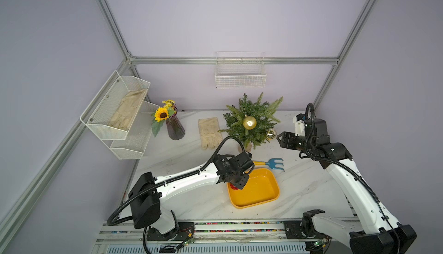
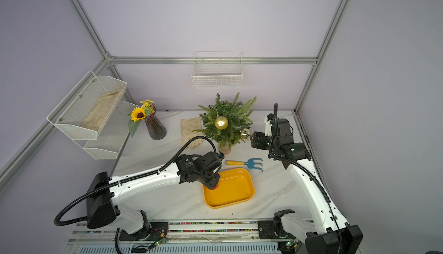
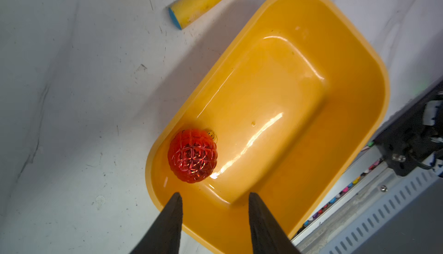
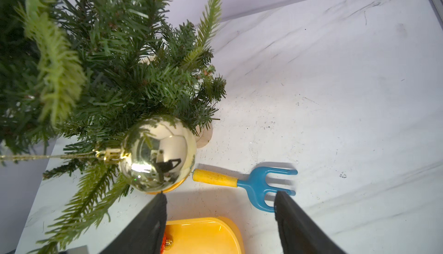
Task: Decorate the small christmas tree with ornaments
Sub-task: Pick up an ornament from the container.
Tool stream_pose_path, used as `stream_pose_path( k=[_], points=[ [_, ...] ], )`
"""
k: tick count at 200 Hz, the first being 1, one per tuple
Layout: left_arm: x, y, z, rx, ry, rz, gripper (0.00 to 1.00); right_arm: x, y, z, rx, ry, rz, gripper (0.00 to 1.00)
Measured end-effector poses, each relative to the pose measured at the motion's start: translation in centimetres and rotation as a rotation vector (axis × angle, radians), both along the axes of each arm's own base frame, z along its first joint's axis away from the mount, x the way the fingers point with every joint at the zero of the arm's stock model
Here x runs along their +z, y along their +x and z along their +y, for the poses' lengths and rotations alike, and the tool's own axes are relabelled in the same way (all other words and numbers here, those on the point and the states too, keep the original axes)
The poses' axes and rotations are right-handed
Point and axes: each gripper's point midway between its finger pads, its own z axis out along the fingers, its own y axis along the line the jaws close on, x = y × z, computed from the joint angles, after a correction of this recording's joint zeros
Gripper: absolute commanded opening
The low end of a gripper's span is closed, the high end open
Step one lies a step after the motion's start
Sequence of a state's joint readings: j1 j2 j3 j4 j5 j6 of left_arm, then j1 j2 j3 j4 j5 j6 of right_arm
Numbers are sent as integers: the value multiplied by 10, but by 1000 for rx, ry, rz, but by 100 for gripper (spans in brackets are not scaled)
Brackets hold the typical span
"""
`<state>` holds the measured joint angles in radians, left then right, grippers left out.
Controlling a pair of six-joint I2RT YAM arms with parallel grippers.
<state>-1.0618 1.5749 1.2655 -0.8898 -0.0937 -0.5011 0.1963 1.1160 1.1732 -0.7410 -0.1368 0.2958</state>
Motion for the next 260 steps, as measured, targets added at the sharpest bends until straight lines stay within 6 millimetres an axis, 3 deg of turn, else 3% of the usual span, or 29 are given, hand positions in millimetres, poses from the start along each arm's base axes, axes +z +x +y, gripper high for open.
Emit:
stream_pose_path(
  k=[121, 190, 260],
  points=[
    [-67, -15, 10, 253, 178, 161, 66, 4, -2, 8, 51, 16, -18, 74],
    [-84, -7, 12, 277, 249, 156, 69, 3, -2, 11, 68, 23, -16, 74],
    [-80, 14, 4, 275, 239, 130, 69, 4, -3, 12, 74, 27, -16, 73]
  ],
)
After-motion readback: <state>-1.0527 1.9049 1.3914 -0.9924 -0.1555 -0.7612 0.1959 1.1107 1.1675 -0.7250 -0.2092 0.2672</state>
